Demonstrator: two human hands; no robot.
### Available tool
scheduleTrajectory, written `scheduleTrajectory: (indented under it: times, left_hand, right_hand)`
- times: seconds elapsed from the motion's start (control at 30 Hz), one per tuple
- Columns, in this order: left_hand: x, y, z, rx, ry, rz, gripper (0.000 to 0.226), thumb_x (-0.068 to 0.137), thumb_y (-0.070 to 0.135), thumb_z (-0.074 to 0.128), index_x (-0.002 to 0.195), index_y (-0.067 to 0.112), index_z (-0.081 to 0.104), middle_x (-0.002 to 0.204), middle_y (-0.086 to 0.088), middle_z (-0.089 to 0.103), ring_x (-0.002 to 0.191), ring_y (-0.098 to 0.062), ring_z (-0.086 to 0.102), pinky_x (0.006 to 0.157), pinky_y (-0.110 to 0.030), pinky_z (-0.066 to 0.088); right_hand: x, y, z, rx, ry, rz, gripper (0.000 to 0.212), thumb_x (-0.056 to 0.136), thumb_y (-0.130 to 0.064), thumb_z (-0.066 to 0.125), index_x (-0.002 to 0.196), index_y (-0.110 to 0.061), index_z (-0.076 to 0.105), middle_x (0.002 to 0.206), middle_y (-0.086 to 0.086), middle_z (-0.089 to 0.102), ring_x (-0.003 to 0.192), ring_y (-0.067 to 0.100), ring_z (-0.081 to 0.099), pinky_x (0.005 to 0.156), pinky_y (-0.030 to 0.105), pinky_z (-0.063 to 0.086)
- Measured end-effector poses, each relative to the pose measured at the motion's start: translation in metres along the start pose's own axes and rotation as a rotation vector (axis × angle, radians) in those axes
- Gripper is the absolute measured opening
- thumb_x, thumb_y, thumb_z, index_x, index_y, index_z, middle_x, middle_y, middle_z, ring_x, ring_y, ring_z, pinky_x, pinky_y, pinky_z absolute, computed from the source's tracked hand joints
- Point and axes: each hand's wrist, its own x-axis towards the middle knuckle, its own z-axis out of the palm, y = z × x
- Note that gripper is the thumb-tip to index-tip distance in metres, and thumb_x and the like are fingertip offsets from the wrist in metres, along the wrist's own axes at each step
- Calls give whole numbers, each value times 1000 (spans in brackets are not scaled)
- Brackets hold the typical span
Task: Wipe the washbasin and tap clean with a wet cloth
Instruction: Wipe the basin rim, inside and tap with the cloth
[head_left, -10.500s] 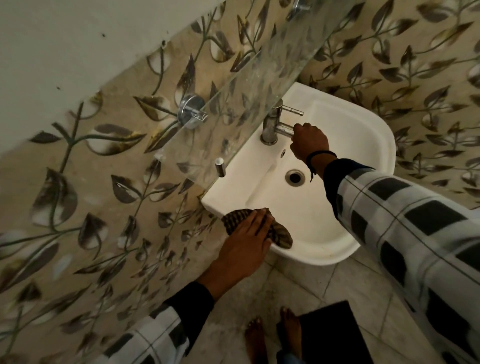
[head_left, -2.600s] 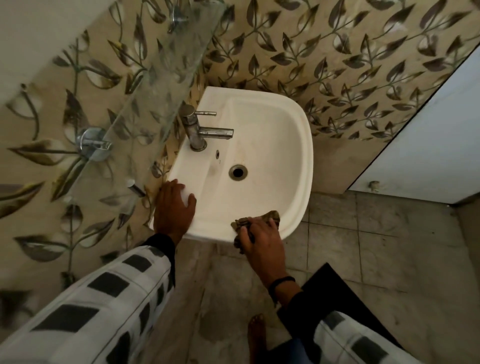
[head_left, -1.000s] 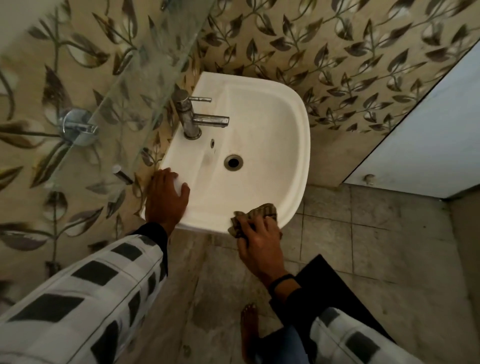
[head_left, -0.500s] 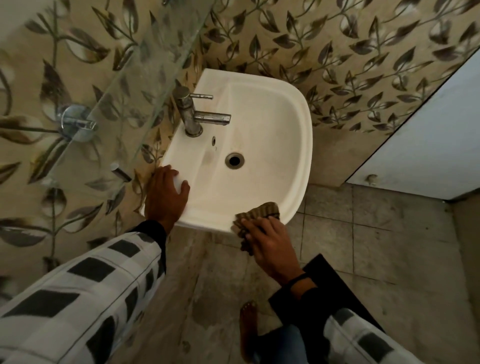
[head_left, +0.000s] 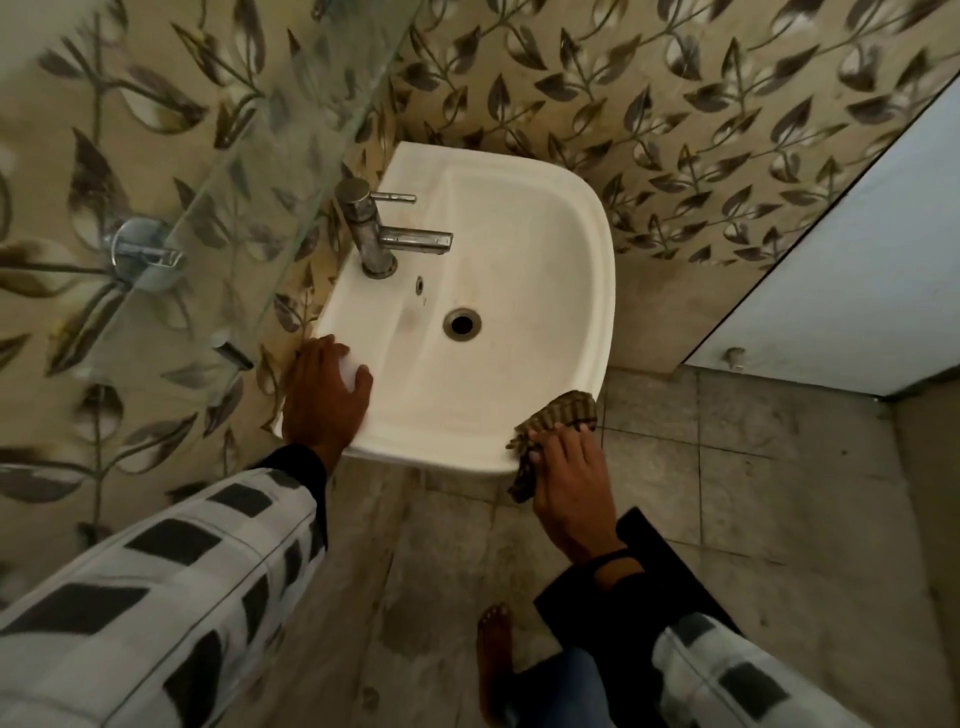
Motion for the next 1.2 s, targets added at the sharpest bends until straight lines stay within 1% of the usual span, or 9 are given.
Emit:
scheduleTrajectory:
  times: [0.27,0.4,0.57,0.7,0.83,0.9,1.0,1.1,1.2]
  left_hand:
    - [2,-5,3,9,8,10,39,91,30,63,121,5,59,135,-16,55,129,-34,47,114,-48,35]
    - [1,-5,3,-3,6,6,38,92,31,62,121,7,58,134,-15,55,127,-33,48,112,-48,37]
    - [-1,-4,2,-7,7,-8,39,92,32,62,122,8,58,136,-15,54,128,-33,48,112,-49,37]
    - [1,-4,3,-2,-3,-15,40,92,32,62,123,8,57,137,-14,54,130,-33,47,113,-49,37]
    - [1,-6,3,0,15,11,39,92,30,63,122,5,59,136,-15,55,129,-34,48,112,-46,36]
    - [0,-5,3,7,18,12,39,91,30,63,122,6,59,135,-15,56,128,-33,48,112,-45,36]
    - [1,-4,4,17,12,0,39,91,31,63,122,7,58,135,-14,56,127,-32,48,112,-44,36]
    - [1,-5,5,18,13,-3,40,92,33,62,123,8,58,136,-13,55,127,-31,47,112,-43,34]
    - [1,-5,5,21,14,5,39,91,33,62,122,8,57,135,-13,55,126,-31,48,111,-44,36]
  right_hand:
    - [-4,-20,8,-13,23,-50,14,96,-27,47,88,-18,53,87,-1,51,82,18,44,82,32,43]
    - [31,13,-3,-55,84,110,15,95,-23,52,85,-13,58,88,6,55,80,27,54,66,37,49]
    - [29,-13,6,-21,106,172,17,89,-14,54,93,-6,69,97,12,63,96,32,60,102,46,47]
    - [12,-28,4,-40,-6,155,34,93,-20,43,114,-4,64,115,14,59,111,34,58,104,48,46]
    - [37,-9,6,-183,-251,236,56,100,-14,34,151,7,21,159,26,14,149,41,7,124,47,9]
    - [57,4,8,-189,-263,265,58,99,-6,28,150,14,10,158,32,1,149,44,-5,123,50,1]
    - [71,7,7,-177,-185,294,57,92,2,36,140,26,17,152,44,6,146,52,2,122,54,8]
    - [59,-1,13,-54,-190,435,67,97,-7,34,150,13,-1,158,31,-11,149,40,-10,122,35,-9]
    - [48,-7,16,64,-176,485,73,96,-6,40,153,5,-4,160,23,-15,151,35,-7,122,32,8]
